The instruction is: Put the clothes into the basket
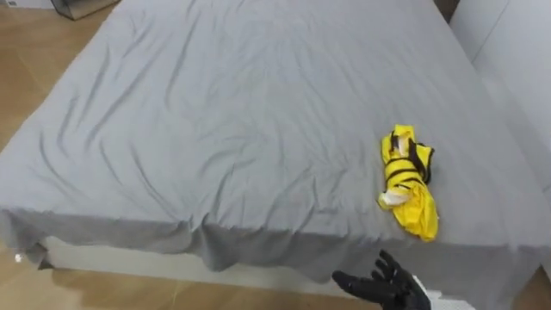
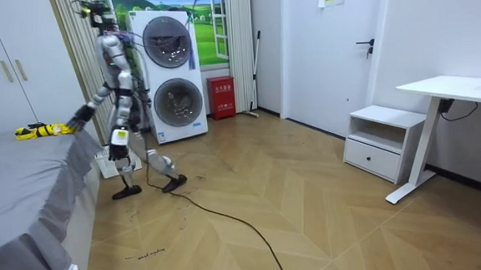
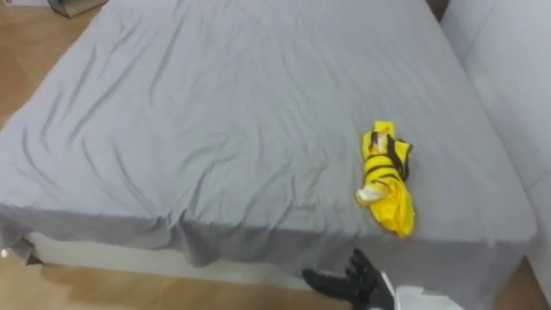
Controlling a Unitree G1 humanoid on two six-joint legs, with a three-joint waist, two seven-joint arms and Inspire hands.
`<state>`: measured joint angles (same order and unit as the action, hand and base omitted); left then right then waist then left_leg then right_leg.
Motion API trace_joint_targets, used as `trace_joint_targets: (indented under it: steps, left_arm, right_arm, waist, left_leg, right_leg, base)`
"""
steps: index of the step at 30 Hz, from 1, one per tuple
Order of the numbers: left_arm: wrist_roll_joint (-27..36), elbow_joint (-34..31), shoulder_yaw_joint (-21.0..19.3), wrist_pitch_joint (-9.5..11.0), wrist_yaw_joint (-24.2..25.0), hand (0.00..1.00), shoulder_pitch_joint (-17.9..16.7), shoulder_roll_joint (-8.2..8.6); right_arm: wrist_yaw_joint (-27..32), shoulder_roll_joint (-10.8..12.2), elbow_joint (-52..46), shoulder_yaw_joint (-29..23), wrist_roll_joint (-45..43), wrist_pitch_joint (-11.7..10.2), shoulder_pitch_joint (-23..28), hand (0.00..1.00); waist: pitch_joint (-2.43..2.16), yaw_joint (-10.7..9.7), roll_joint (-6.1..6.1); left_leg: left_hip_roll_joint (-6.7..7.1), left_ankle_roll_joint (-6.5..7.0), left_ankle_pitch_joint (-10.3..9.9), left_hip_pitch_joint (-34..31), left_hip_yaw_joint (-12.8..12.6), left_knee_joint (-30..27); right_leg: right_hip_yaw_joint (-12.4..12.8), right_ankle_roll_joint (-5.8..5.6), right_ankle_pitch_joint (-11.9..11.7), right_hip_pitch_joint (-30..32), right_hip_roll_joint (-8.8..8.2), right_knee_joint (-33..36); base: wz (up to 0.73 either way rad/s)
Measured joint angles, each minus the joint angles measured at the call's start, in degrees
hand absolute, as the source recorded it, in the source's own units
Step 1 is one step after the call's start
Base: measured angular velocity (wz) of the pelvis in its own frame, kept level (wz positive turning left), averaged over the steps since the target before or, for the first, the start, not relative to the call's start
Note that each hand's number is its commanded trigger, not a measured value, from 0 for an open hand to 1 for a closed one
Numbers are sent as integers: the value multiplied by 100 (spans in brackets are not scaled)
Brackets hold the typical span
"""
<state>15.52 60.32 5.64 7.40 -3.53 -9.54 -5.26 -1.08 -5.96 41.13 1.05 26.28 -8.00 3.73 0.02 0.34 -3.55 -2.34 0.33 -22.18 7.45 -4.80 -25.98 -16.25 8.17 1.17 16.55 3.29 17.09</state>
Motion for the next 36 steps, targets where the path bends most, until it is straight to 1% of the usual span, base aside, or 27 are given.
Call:
trace_joint_targets:
  steps: [1,2,3,4,5,6,7,8,9,10,11,12,13,14,15,16,17,18,19,20,22,27,29,32,33,34,36]
  left_arm:
    - [3,-56,-12,1,-3,0,-114,-4]
    - [5,-93,-30,14,-3,0,-174,-4]
    - [36,-125,-44,16,-2,0,-300,-25]
    - [130,-139,-43,19,-2,0,-329,-46]
    - [227,-143,-34,19,3,0,-319,-52]
    - [302,-150,-32,23,4,0,-306,-46]
    - [294,-207,-39,28,11,0,-299,-35]
    - [294,-244,-44,37,16,0,-302,-35]
    - [291,-281,-101,61,27,0,-301,-31]
    - [292,-304,-105,79,31,0,-285,-39]
    - [294,-300,-111,82,31,0,-312,-39]
    - [248,-290,-92,80,42,0,-317,-34]
    - [226,-293,-51,80,69,0,-299,-35]
    - [223,-286,-10,75,87,0,-307,-35]
    - [226,-271,31,47,141,0,-362,-26]
    - [230,-276,30,49,197,0,-436,-28]
    - [229,-291,27,56,208,0,-457,-29]
    - [231,-295,26,77,217,0,-454,-33]
    - [231,-298,22,114,246,0,-440,-35]
    - [230,-300,22,144,259,0,-437,-35]
    - [232,-300,22,174,277,0,-440,-37]
    - [238,-284,22,189,281,0,-443,-71]
    - [243,-267,2,205,296,0,-443,-75]
    - [247,-248,-15,188,328,0,-433,-87]
    - [250,-248,-26,172,340,0,-430,-87]
    - [246,-241,-48,167,370,0,-416,-91]
    - [255,-213,-51,167,393,0,-381,-123]
  right_arm:
    - [47,-9,-259,0,68,-24,77,0]
    - [76,-15,-359,-2,71,-33,92,0]
    - [108,-8,-394,14,96,-92,27,0]
    - [140,-8,-397,23,146,-97,-63,0]
    - [162,-11,-396,23,172,-104,-97,0]
    - [183,-18,-404,9,184,-109,-142,0]
    - [245,-40,-620,-6,196,-69,-87,0]
    - [281,-47,-762,-12,203,-66,-33,0]
    - [347,-46,-988,-16,202,-65,18,0]
    - [418,-40,-1100,-17,195,-65,23,0]
    - [446,-34,-1110,3,178,-46,37,0]
    - [524,-35,-1263,4,99,-2,117,0]
    - [596,-55,-1434,-22,43,-3,225,0]
    - [635,-66,-1504,-26,42,-3,258,0]
    - [696,-82,-1602,-22,39,-12,277,0]
    - [758,-93,-1662,-23,23,-20,291,0]
    - [788,-110,-1702,-24,22,-23,297,0]
    - [831,-136,-1739,-22,15,-66,274,0]
    - [884,-136,-1738,-21,1,-83,231,0]
    - [913,-136,-1738,-18,-13,-83,205,0]
    - [1017,-135,-1738,-11,-55,-84,148,0]
    - [1179,-149,-1749,-17,82,-85,69,0]
    - [1331,-150,-1754,-43,101,-85,-30,0]
    - [1525,-159,-1754,-212,90,-85,-272,0]
    - [1588,-189,-1748,-260,90,-85,-347,0]
    - [1666,-259,-1736,-259,88,-85,-408,0]
    - [1790,-328,-1689,-260,80,-87,-517,0]
  waist:
    - [-13,-42,-68]
    - [-14,-62,-90]
    - [14,-90,-20]
    - [37,-190,24]
    - [57,-222,65]
    - [78,-220,204]
    - [82,-160,245]
    - [85,-134,249]
    - [71,-135,227]
    - [75,-123,235]
    - [26,-67,267]
    - [-53,-116,282]
    - [-53,-183,314]
    - [-52,-178,323]
    - [-36,-175,314]
    - [-34,-189,330]
    - [-33,-186,337]
    - [-6,-174,370]
    - [10,-166,398]
    - [16,-163,407]
    - [22,-147,419]
    - [27,-164,462]
    - [35,-161,482]
    - [36,-181,486]
    - [36,-185,490]
    - [42,-175,504]
    - [60,-167,537]
  left_leg:
    - [-152,-275,297,-265,-21,-1028]
    - [-221,-353,551,-393,-43,-1465]
    - [-357,-342,736,-576,-111,-2089]
    - [-467,-297,671,-770,-213,-2334]
    - [-507,-283,618,-875,-249,-2326]
    - [-509,-307,499,-1124,-311,-2098]
    - [-491,-337,398,-1400,-316,-1675]
    - [-500,-344,364,-1521,-299,-1418]
    - [-511,-379,367,-1752,-267,-764]
    - [-492,-299,661,-1928,-251,-223]
    - [-479,-360,825,-1877,-209,-154]
    - [-375,-311,857,-1705,-263,103]
    - [-264,-230,909,-1512,-310,303]
    - [-206,-196,934,-1411,-326,400]
    - [-130,-138,983,-1244,-332,610]
    - [-47,-94,1040,-1151,-329,796]
    - [-9,-96,1049,-1129,-328,867]
    - [59,-80,1081,-1129,-323,966]
    - [107,-56,1138,-1134,-320,1074]
    - [123,-52,1155,-1143,-317,1113]
    - [205,-39,1179,-1186,-280,1190]
    - [236,-24,1198,-1201,-270,1276]
    - [257,-9,1215,-1225,-271,1288]
    - [294,12,1249,-1289,-269,1301]
    - [303,19,1264,-1286,-285,1321]
    - [305,24,1268,-1289,-296,1322]
    - [307,25,1273,-1309,-300,1309]
  right_leg:
    - [-31,-37,184,-300,86,-14]
    - [-29,-27,246,-452,118,-20]
    - [44,-30,406,-735,133,-21]
    - [85,-49,516,-1042,124,-110]
    - [153,-73,534,-1185,122,-204]
    - [303,-117,564,-1384,87,-363]
    - [455,-134,573,-1484,75,-462]
    - [506,-149,582,-1504,75,-474]
    - [597,-191,607,-1528,77,-489]
    - [689,-261,650,-1528,63,-453]
    - [784,-307,676,-1524,38,-434]
    - [820,-340,684,-1545,-35,-441]
    - [888,-408,711,-1576,-121,-438]
    - [918,-445,730,-1584,-131,-415]
    - [932,-503,751,-1530,-180,-314]
    - [967,-545,771,-1544,-243,-326]
    - [975,-562,779,-1559,-272,-370]
    - [960,-619,812,-1550,-331,-403]
    - [939,-631,819,-1543,-372,-425]
    - [911,-634,821,-1536,-391,-446]
    - [819,-661,837,-1488,-426,-453]
    - [805,-672,843,-1444,-449,-458]
    - [805,-673,844,-1417,-464,-459]
    - [743,-675,845,-1358,-509,-461]
    - [743,-676,844,-1356,-522,-461]
    - [740,-678,843,-1355,-533,-461]
    - [734,-682,844,-1343,-547,-461]
  base:
    - [7]
    - [7]
    - [7]
    - [7]
    - [0]
    - [-29]
    - [-46]
    - [-61]
    - [-67]
    - [-80]
    - [-66]
    - [-37]
    - [-17]
    - [-18]
    - [-18]
    - [-8]
    - [9]
    - [10]
    - [10]
    - [12]
    - [15]
    - [2]
    - [-2]
    - [0]
    - [0]
    - [0]
    - [0]
